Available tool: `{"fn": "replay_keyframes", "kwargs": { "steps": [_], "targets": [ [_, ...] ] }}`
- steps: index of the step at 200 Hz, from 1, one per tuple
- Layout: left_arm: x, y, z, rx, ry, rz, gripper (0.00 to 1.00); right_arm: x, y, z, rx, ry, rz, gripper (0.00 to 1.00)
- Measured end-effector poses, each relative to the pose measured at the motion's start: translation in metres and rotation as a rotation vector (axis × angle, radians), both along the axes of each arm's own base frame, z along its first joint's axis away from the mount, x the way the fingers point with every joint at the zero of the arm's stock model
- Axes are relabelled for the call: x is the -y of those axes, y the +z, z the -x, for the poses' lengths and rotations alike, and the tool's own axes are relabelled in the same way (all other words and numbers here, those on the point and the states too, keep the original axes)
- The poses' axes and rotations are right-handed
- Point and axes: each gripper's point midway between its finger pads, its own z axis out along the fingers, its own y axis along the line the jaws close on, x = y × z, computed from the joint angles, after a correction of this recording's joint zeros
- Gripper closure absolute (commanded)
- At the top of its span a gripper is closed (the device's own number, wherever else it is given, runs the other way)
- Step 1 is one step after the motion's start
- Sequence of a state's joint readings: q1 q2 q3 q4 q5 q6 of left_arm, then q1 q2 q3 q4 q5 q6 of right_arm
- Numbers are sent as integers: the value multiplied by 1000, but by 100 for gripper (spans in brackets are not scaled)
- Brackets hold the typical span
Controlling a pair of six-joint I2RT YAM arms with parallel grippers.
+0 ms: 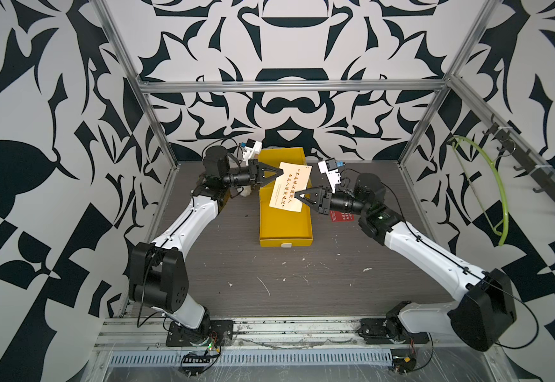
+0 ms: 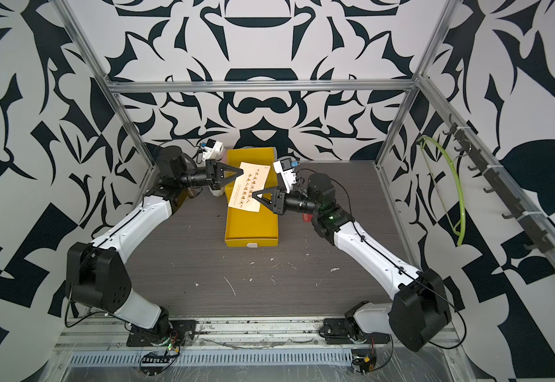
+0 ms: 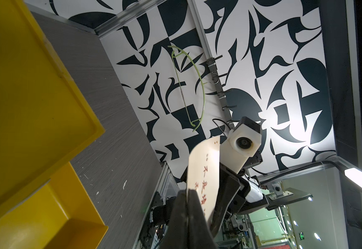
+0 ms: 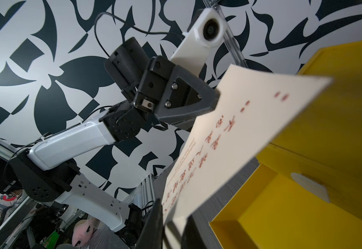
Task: Take the postcards out of the drawer
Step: Pick up the postcard from the drawer.
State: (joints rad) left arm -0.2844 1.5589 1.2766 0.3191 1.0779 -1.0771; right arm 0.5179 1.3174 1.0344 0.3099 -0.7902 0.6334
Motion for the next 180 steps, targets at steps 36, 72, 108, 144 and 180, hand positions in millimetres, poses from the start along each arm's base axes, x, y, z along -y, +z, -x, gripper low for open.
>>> {"fn": "replay_keyframes", "kwargs": {
  "steps": [36, 72, 108, 144, 180],
  "targets": [
    [-7, 10, 3, 68, 67, -20, 100, 1, -14, -13, -64, -66, 40, 86],
    [-4, 16, 8, 111, 79, -23, 100, -2, -33, -32, -130, -126, 63, 88],
    [3, 7, 12, 94, 70, -31, 100, -4, -52, -47, -191, -174, 82, 90],
    [3, 4, 11, 102, 77, -37, 89, -4, -52, -47, -197, -179, 81, 94],
    [1, 0, 9, 108, 86, -59, 19, 0, -48, -41, -186, -177, 96, 99]
  ]
}}
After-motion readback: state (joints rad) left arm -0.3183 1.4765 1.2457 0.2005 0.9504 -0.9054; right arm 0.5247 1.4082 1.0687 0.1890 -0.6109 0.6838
